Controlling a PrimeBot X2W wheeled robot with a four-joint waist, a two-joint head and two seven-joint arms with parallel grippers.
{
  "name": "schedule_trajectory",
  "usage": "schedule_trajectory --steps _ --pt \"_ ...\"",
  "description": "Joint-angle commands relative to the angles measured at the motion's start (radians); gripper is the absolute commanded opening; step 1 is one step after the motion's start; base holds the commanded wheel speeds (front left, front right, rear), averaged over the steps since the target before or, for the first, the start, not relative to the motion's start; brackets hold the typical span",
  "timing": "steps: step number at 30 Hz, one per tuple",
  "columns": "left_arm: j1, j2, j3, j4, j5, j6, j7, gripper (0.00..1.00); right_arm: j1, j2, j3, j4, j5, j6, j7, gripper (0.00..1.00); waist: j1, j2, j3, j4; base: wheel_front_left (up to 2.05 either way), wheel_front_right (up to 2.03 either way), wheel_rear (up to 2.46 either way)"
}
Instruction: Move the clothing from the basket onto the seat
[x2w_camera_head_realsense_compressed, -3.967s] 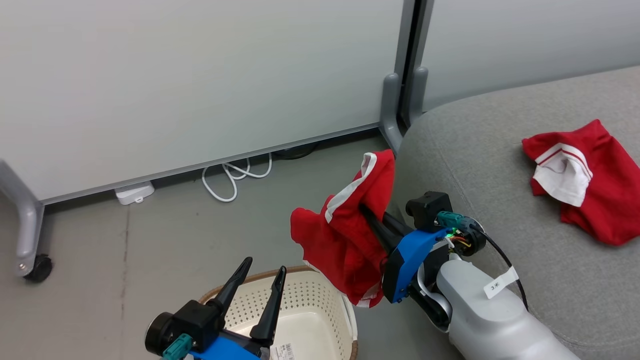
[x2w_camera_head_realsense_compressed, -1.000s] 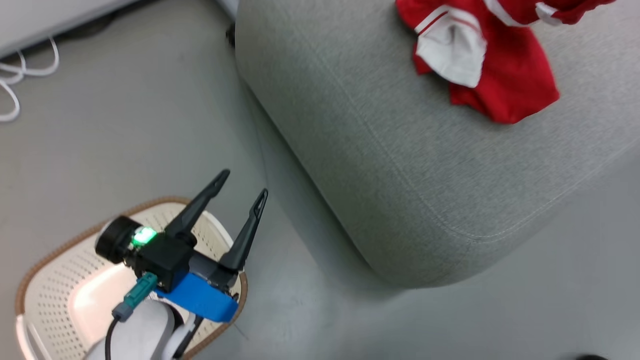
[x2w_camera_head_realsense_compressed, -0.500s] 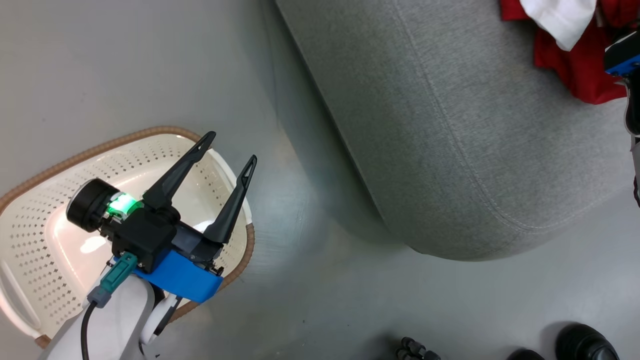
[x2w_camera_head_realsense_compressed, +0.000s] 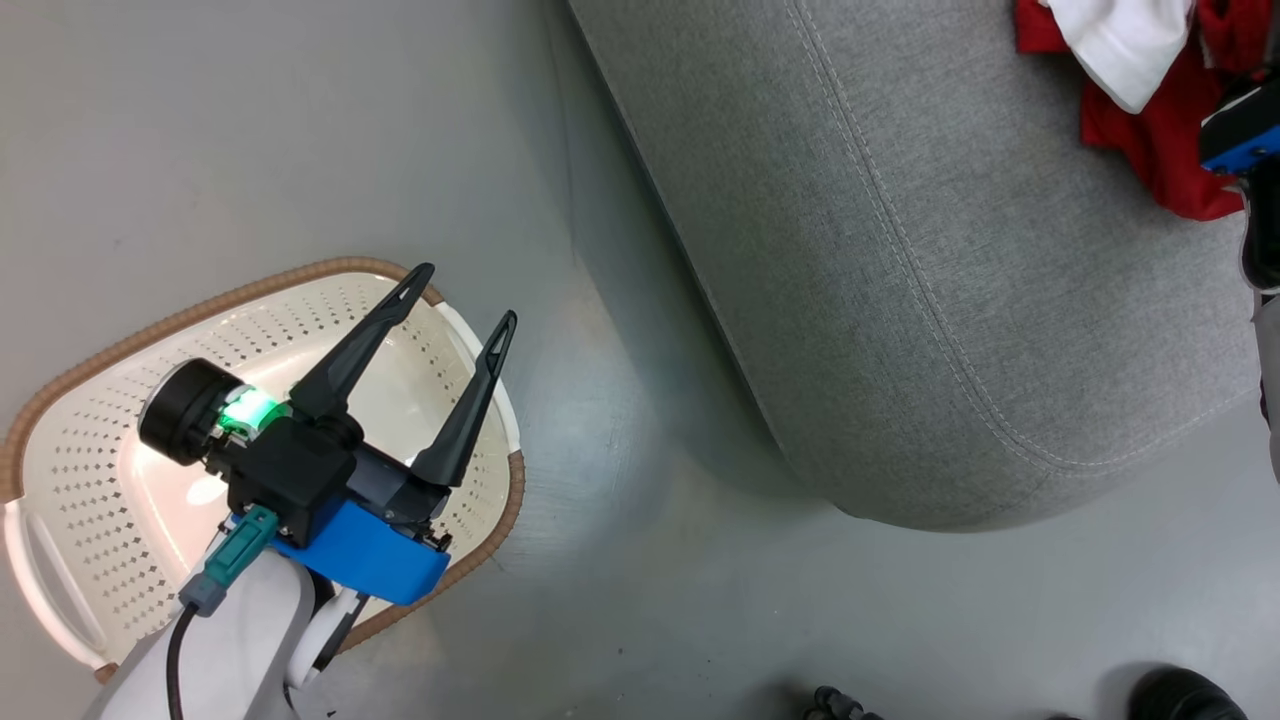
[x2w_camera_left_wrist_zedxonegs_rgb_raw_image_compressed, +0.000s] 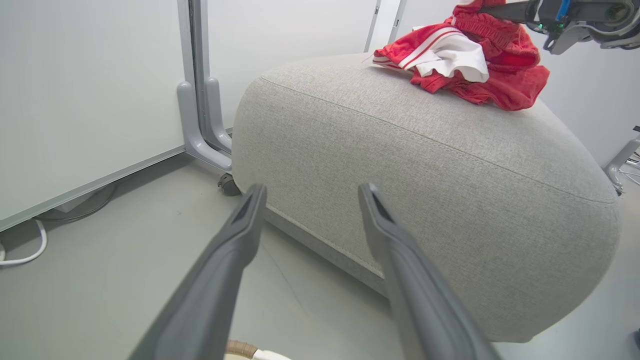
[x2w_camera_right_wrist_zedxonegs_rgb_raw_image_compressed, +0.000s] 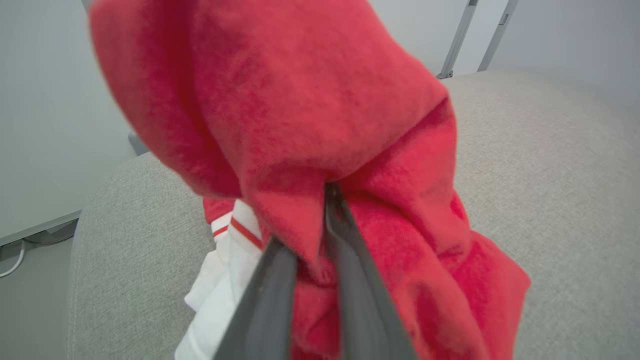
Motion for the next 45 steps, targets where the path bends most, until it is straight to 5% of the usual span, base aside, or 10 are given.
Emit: schedule_trajectory --steps 1,20,45 --pt "-0.017 -0.004 -0.001 0.004 0.001 0.004 -0.008 1.0 0.014 0.005 -0.007 0.001 -0.007 0.0 -0.003 1.0 -0.0001 0.0001 -0.006 0.003 0.0 0.0 0.0" --pt "-0.01 -0.072 -0.001 0.057 -0.009 -0.005 -0.016 1.0 0.094 0.001 -0.007 -0.029 -0.063 0.0 -0.003 1.0 -0.0001 0.0001 -0.102 0.051 0.0 0.0 0.0" --pt "0.229 -0.283 0.157 0.167 -0.037 -0.014 -0.016 1.0 0.526 -0.045 0.145 -0.293 -0.035 0.0 0.017 1.0 -0.0001 0.0001 -0.51 0.225 0.0 0.0 0.0"
